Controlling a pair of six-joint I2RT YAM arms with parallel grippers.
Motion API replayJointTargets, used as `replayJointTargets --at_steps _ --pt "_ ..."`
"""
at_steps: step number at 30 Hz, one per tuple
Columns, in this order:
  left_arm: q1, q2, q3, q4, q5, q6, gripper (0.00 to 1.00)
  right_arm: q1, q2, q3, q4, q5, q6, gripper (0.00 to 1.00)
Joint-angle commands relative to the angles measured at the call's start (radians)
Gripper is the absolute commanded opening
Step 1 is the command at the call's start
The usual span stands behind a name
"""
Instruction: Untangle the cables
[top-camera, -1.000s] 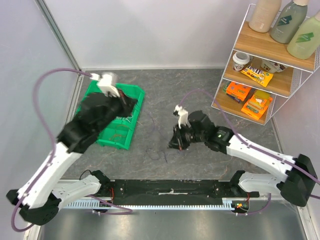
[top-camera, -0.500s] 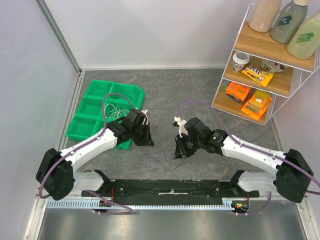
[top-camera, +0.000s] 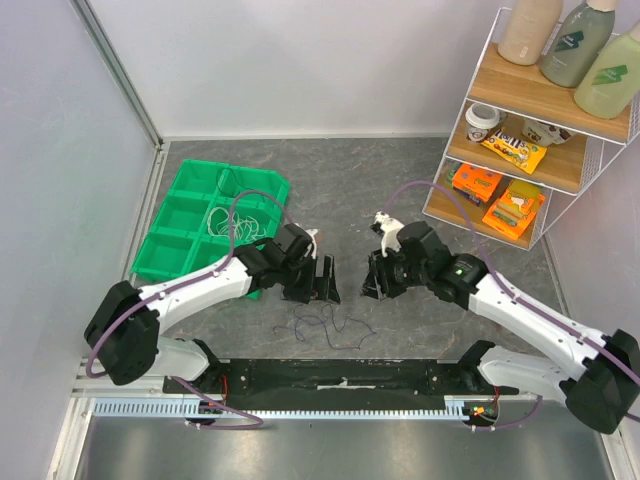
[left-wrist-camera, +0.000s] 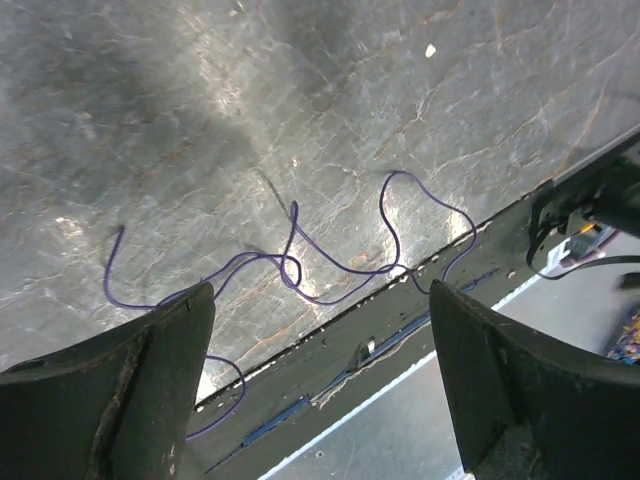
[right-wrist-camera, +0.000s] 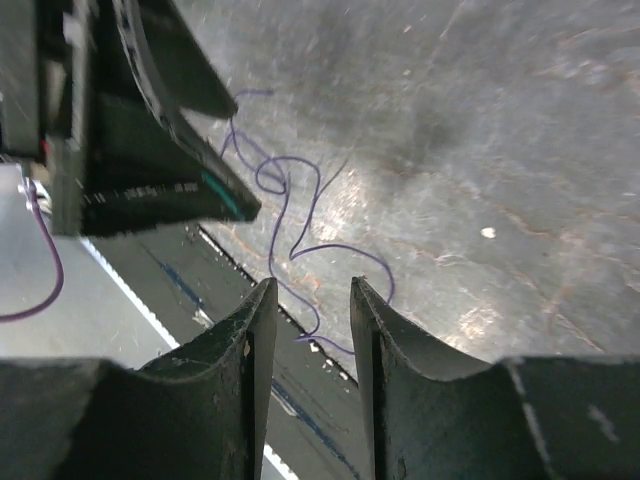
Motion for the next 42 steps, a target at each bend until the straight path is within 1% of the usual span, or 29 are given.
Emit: replayJointTargets --at_steps 1,3,6,8,9,11,14,15,16,17,18,19,21,22,24,25,28,30,33,36,40,41,42 --pt "-0.087 0.060 0.092 -0.086 -0.114 -0.022 0.94 -0.067 -0.078 0.035 -0.033 0.022 -0.035 0.43" --pt "-0.139 0.092 0.131 -0.174 -0.199 -0.026 0.95 -0.096 -0.101 0.030 -0.040 0.019 -0.040 0.43" --pt "-0.196 0.161 0.178 -0.264 -0.258 -0.056 0.95 -0.118 -0.120 0.021 -0.043 0.005 -0.040 0.43" --pt "-0.234 0.211 0.217 -0.283 -0.259 -0.047 0.96 -0.125 -0.118 0.018 -0.040 -0.004 -0.037 0.43" --pt "-0.258 0.239 0.246 -0.283 -0.294 -0.036 0.96 -0.124 -0.117 0.018 -0.041 -0.006 -0.035 0.43" --pt "-0.300 0.297 0.301 -0.285 -0.311 -0.011 0.96 -0.125 -0.120 0.018 -0.043 -0.004 -0.032 0.43" --pt "-0.314 0.421 0.385 -0.340 -0.330 -0.013 0.97 -0.130 -0.135 0.013 -0.044 0.002 -0.031 0.43" --pt "-0.321 0.452 0.404 -0.353 -0.342 -0.013 0.97 -0.132 -0.140 0.013 -0.050 0.003 -0.031 0.43" --pt "-0.331 0.472 0.413 -0.364 -0.360 -0.010 0.93 -0.135 -0.146 0.012 -0.053 0.008 -0.031 0.43" --pt "-0.337 0.483 0.418 -0.367 -0.374 -0.005 0.87 -0.136 -0.154 0.012 -0.058 0.008 -0.032 0.43" --pt "-0.337 0.486 0.415 -0.370 -0.391 -0.004 0.79 -0.135 -0.161 0.010 -0.063 0.012 -0.029 0.43" --pt "-0.337 0.480 0.409 -0.369 -0.414 -0.003 0.68 -0.136 -0.169 0.009 -0.067 0.015 -0.029 0.43" --pt "-0.338 0.454 0.401 -0.364 -0.460 0.006 0.42 -0.138 -0.183 0.006 -0.073 0.023 -0.028 0.43" --pt "-0.338 0.433 0.401 -0.364 -0.475 0.016 0.32 -0.138 -0.187 0.003 -0.076 0.026 -0.026 0.43" --pt "-0.337 0.375 0.405 -0.355 -0.504 0.026 0.03 -0.139 -0.197 -0.001 -0.079 0.029 -0.023 0.43" --pt "-0.338 0.339 0.405 -0.351 -0.512 0.030 0.02 -0.139 -0.200 -0.002 -0.081 0.028 -0.023 0.43" --pt "-0.335 0.250 0.407 -0.311 -0.491 0.067 0.02 -0.141 -0.193 -0.002 -0.079 0.028 -0.023 0.42" --pt "-0.334 0.192 0.415 -0.312 -0.476 0.055 0.02 -0.141 -0.183 0.004 -0.079 0.025 -0.028 0.42" --pt "-0.323 0.146 0.413 -0.355 -0.443 -0.029 0.02 -0.141 -0.160 0.015 -0.078 0.017 -0.034 0.42" --pt "-0.320 0.109 0.370 -0.390 -0.403 -0.111 0.02 -0.142 -0.151 0.018 -0.070 0.012 -0.035 0.42" --pt "-0.320 0.025 0.223 -0.377 -0.385 -0.224 0.02 -0.142 -0.149 0.016 -0.067 0.014 -0.038 0.42" --pt "-0.318 0.006 0.188 -0.355 -0.374 -0.240 0.10 -0.142 -0.147 0.016 -0.067 0.011 -0.038 0.42" --pt "-0.320 -0.012 0.153 -0.335 -0.365 -0.247 0.19 -0.142 -0.147 0.016 -0.066 0.008 -0.038 0.42"
